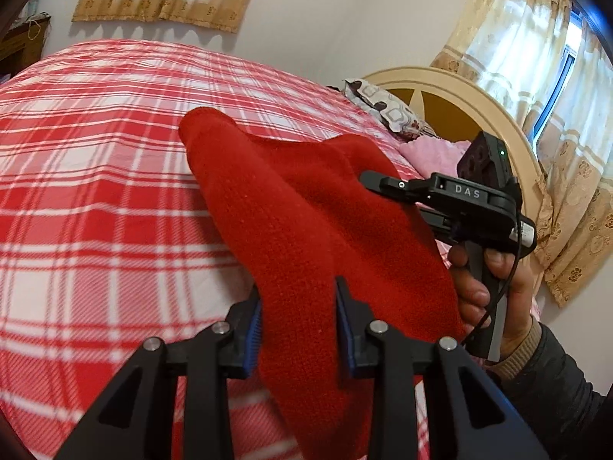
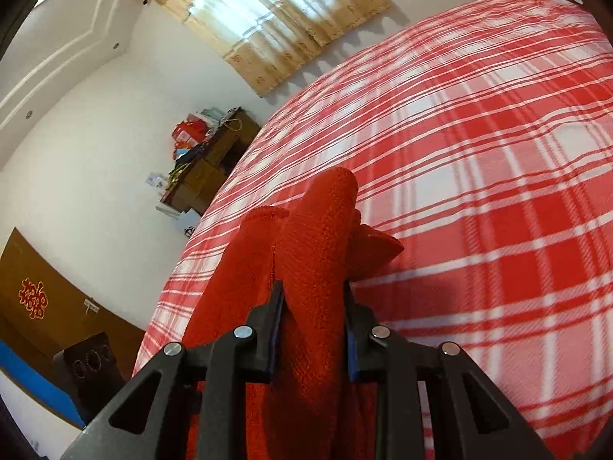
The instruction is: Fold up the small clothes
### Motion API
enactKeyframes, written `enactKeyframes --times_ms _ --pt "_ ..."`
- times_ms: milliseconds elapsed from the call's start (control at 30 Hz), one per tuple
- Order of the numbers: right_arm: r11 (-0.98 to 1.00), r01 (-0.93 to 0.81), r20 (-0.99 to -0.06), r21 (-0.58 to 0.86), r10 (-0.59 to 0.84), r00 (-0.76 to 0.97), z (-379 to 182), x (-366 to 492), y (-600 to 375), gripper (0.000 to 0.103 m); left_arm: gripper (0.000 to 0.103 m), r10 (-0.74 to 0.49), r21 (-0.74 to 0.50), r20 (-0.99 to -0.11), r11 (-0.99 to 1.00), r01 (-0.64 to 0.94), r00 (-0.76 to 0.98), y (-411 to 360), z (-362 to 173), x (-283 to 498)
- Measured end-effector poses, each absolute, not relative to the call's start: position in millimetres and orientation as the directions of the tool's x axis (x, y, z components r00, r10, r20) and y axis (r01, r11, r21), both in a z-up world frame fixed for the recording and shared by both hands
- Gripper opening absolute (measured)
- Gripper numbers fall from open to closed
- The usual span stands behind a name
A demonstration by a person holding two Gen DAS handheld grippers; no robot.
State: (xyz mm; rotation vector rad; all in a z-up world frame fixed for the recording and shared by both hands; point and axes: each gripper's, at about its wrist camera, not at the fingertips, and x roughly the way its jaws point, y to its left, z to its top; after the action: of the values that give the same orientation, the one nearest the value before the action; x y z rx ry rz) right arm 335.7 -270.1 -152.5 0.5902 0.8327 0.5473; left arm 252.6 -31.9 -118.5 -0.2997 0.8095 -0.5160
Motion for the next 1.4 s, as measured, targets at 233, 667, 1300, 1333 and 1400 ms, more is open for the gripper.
enactKeyframes --times_ms 233,667,1300,1333,1400 --pt "0.694 -0.26 -0.513 0.671 0.688 0.514 -145 331 -227 0.026 0.034 -0.492 -0.413 -0.624 0.867 0.278 0.607 -3 -113 228" --pt "0.632 -0.349 -0.493 0.692 0.767 0.411 -139 333 -146 0.026 0.034 -0.388 -0.369 -0.636 0.912 0.179 0.667 56 -108 180" --pt "0.586 -0.415 -0.505 0.696 0.81 0.297 -143 336 -67 0.026 0.034 -0.298 -0.329 -0.66 0.94 0.091 0.69 114 -120 140" --pt "0.585 -0.415 -0.506 0.697 0.811 0.294 -144 337 -65 0.026 0.034 -0.295 -0.331 -0.661 0.94 0.085 0.69 117 -121 138" --pt "0.584 -0.414 -0.508 0.698 0.812 0.288 -145 338 -61 0.026 0.034 -0.291 -0.33 -0.662 0.941 0.08 0.691 122 -124 134"
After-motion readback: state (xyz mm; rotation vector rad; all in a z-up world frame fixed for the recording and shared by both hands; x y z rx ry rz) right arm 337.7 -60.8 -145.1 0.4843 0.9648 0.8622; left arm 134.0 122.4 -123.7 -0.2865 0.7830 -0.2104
